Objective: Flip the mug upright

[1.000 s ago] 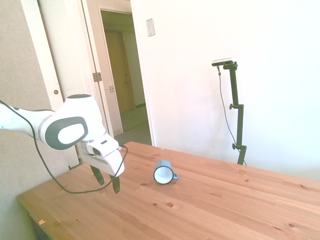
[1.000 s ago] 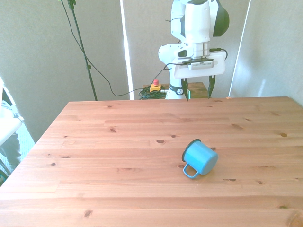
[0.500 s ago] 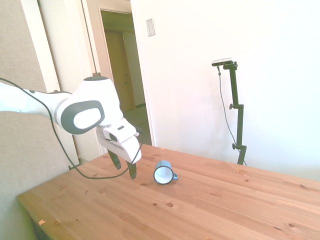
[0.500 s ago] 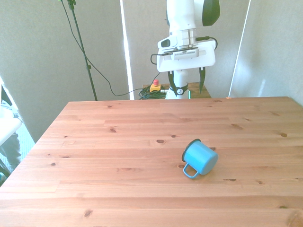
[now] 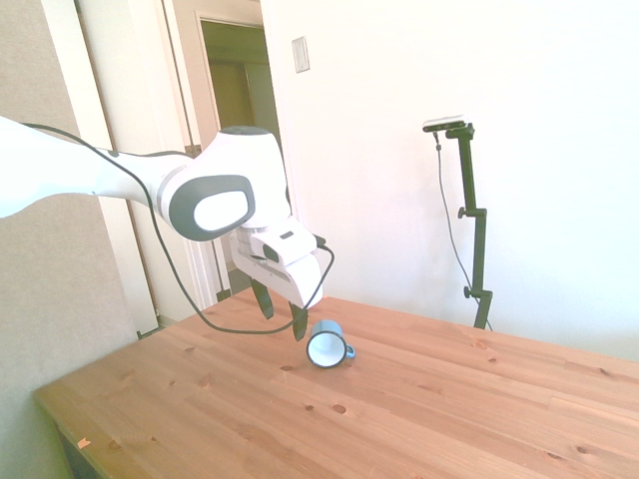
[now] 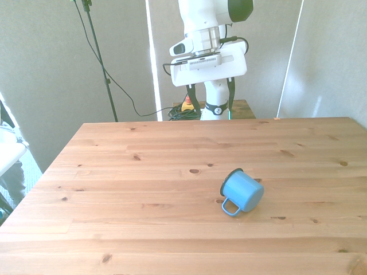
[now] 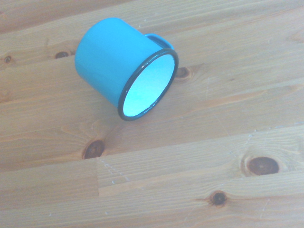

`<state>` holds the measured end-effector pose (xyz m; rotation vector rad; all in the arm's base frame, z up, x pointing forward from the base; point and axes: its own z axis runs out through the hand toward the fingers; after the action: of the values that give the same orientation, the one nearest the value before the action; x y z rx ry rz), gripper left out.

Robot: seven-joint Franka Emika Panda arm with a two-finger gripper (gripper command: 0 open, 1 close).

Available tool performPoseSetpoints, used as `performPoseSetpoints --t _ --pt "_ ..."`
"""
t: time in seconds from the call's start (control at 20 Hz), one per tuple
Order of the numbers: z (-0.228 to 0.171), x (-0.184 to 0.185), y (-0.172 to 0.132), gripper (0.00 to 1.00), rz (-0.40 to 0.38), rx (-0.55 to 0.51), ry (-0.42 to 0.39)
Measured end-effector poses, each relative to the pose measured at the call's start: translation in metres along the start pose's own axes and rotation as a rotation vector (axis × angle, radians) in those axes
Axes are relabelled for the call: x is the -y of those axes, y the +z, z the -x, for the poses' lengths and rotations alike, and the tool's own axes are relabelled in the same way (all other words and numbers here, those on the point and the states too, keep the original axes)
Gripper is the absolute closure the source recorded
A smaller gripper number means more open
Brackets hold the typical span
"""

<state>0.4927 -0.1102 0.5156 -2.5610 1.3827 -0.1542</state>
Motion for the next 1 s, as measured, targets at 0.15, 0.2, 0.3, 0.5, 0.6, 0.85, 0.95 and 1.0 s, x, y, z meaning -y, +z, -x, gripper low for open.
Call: performPoseSetpoints --t 0.15,0.2,0.3,0.5,0.6,0.85,0.95,1.0 --pt "-0.012 0.003 0.003 0.0 -0.022 0.034 0.04" --pt "-0.021 0.004 0.003 0.0 -0.028 0.043 0.058" --pt "-0.04 0.006 0.008 0.0 -0.027 0.054 0.087" --pt "-0.06 0.014 0.027 0.0 -0.011 0.069 0.109" --pt "-0.064 0.016 0.035 0.0 -0.003 0.074 0.114" --pt "-0.083 0.013 0.054 0.0 0.016 0.073 0.146" --pt "-0.092 0.012 0.061 0.0 0.022 0.071 0.158" --pt "-0.096 0.012 0.063 0.0 0.024 0.069 0.162"
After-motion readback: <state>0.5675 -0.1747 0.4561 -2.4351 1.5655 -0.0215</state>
